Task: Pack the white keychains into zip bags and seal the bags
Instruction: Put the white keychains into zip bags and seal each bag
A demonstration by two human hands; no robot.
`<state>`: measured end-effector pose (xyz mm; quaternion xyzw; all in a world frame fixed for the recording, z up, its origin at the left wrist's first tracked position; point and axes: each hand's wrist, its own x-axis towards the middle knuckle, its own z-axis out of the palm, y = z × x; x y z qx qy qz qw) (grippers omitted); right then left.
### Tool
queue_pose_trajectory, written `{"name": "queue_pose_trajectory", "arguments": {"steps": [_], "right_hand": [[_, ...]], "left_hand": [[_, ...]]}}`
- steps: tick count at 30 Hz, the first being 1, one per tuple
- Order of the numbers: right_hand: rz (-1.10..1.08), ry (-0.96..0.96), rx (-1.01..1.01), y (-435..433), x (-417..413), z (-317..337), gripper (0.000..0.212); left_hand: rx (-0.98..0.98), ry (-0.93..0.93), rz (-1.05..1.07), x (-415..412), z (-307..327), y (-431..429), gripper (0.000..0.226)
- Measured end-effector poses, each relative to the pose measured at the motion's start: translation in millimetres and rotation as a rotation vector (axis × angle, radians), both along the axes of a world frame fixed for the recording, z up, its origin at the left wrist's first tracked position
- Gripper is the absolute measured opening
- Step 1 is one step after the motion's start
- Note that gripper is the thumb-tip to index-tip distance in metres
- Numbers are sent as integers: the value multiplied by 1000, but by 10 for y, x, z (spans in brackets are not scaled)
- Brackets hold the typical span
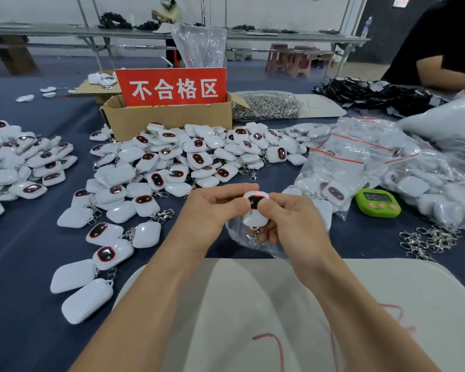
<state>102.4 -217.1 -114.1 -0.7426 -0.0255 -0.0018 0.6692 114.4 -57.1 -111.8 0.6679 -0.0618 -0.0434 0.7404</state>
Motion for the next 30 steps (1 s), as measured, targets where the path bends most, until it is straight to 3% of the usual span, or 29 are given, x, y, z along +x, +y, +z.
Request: {"name": "queue_pose_trajectory", "arguments": {"steps": [5,8,13,24,30], "right_hand": [[87,11,19,17,-2,10,28],[129,57,67,31,0,8,14],[139,72,48,3,-1,-4,9],[91,39,89,48,-59,56,28],[20,-24,72,35,-67,82,18]], "left_hand": [[-2,23,127,-39,11,-64,25],[-9,32,183,-51,15,-92,25],[28,-3,228,-64,7,-151,22],[-24,-18,177,-60,42,-142,23],[-61,-52,236,-51,43,-116,26]]}}
